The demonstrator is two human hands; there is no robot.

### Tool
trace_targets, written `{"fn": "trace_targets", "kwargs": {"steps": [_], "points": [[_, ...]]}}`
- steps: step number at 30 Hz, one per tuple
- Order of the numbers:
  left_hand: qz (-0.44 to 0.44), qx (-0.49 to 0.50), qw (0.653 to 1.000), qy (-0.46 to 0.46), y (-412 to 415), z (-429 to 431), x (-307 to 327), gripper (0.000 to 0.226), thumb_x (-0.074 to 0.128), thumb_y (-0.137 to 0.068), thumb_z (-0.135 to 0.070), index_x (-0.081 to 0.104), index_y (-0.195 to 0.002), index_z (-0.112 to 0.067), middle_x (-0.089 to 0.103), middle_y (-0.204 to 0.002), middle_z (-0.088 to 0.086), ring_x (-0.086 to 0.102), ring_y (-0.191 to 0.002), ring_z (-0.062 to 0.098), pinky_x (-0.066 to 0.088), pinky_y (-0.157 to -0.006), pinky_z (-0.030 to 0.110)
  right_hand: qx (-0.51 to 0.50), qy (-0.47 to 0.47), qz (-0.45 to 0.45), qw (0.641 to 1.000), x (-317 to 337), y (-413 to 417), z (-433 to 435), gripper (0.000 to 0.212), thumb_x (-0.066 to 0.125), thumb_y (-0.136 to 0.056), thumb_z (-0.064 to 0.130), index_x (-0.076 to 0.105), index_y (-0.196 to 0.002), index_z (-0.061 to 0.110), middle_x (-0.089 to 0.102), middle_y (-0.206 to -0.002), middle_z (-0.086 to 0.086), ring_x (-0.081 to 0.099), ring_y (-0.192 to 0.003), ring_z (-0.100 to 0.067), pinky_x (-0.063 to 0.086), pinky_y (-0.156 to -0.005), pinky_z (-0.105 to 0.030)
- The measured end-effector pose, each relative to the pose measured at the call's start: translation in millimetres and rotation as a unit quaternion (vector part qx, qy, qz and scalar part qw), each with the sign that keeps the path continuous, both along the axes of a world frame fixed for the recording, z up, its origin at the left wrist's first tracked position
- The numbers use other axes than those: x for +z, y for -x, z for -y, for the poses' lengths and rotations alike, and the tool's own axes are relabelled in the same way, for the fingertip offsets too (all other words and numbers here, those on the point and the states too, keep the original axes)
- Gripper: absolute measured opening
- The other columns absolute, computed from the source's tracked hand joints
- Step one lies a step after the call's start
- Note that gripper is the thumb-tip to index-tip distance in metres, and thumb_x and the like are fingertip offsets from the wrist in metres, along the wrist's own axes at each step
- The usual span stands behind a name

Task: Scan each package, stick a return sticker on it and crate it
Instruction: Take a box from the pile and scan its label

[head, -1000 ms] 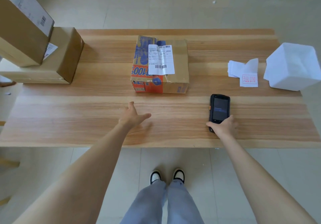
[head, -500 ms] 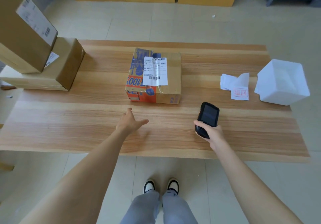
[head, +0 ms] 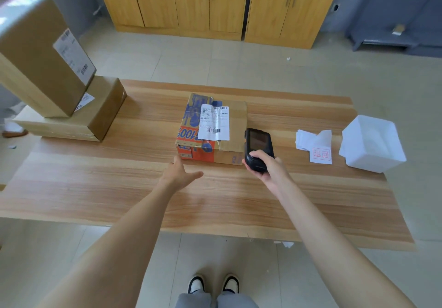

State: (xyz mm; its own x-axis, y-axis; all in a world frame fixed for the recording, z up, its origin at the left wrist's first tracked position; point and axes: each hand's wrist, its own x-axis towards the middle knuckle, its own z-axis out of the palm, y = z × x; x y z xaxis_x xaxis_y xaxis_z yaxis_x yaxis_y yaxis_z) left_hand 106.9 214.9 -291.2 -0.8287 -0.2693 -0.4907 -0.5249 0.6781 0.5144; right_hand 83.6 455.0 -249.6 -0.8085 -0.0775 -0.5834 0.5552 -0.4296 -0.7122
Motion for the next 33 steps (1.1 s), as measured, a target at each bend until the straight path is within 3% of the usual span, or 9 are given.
{"fn": "trace_targets", "kwargs": {"steps": [4,7,13,16,18,33], "points": [[-0.009,0.009,1.000,-0.007,1,6,4,0.095,0.071,-0.077,-0.050,0.019,-0.145,-0.010,0.038,-0.145,0.014,0.036,-0.134,0.030,0.034,-0.108,0.049,0.009,0.011,0.000,1.000,12,3,23,0.051,0.072,-0.075,0.000,0.049,-0.120,-0.009,0.061,-0.098,-0.025,0.070,-0.080,-0.035,0.058,-0.063,-0.030],[-0.012,0.011,1.000,-0.007,1,9,6,0.091,0.071,-0.077,-0.049,0.022,-0.144,-0.010,0.040,-0.143,0.015,0.037,-0.133,0.030,0.034,-0.107,0.046,0.034,-0.013,0.001,0.999,15,2,40,0.046,0.070,-0.076,-0.002,0.050,-0.117,-0.008,0.063,-0.092,-0.024,0.069,-0.074,-0.033,0.058,-0.059,-0.029],[-0.016,0.010,1.000,-0.011,-2,14,4,0.095,0.071,-0.078,-0.049,0.018,-0.147,-0.012,0.037,-0.144,0.016,0.036,-0.134,0.030,0.033,-0.108,0.045,0.071,-0.036,0.005,0.997,6,-8,58,0.032,0.069,-0.076,-0.004,0.053,-0.104,-0.005,0.064,-0.091,-0.022,0.067,-0.078,-0.034,0.055,-0.087,-0.043],[-0.004,0.010,1.000,-0.008,-4,15,2,0.098,0.070,-0.077,-0.050,0.015,-0.148,-0.011,0.033,-0.147,0.017,0.034,-0.135,0.032,0.032,-0.109,0.047,0.077,-0.046,0.012,0.996,5,-13,65,0.058,0.074,-0.071,-0.001,0.047,-0.122,-0.008,0.061,-0.112,-0.028,0.069,-0.083,-0.035,0.059,-0.071,-0.037],[0.002,0.007,1.000,-0.005,-5,16,0,0.099,0.070,-0.077,-0.051,0.014,-0.149,-0.010,0.031,-0.148,0.017,0.033,-0.136,0.032,0.032,-0.109,0.048,0.077,-0.045,0.014,0.996,5,-15,67,0.062,0.074,-0.071,-0.002,0.043,-0.125,-0.006,0.057,-0.119,-0.031,0.069,-0.082,-0.035,0.057,-0.061,-0.032],[0.010,0.011,1.000,-0.015,-3,27,-3,0.103,0.070,-0.077,-0.052,0.010,-0.150,-0.010,0.028,-0.150,0.018,0.032,-0.136,0.034,0.032,-0.110,0.049,0.081,-0.029,0.024,0.996,7,-19,78,0.059,0.071,-0.074,-0.002,0.046,-0.126,-0.013,0.061,-0.104,-0.029,0.070,-0.073,-0.033,0.055,-0.055,-0.026]]}}
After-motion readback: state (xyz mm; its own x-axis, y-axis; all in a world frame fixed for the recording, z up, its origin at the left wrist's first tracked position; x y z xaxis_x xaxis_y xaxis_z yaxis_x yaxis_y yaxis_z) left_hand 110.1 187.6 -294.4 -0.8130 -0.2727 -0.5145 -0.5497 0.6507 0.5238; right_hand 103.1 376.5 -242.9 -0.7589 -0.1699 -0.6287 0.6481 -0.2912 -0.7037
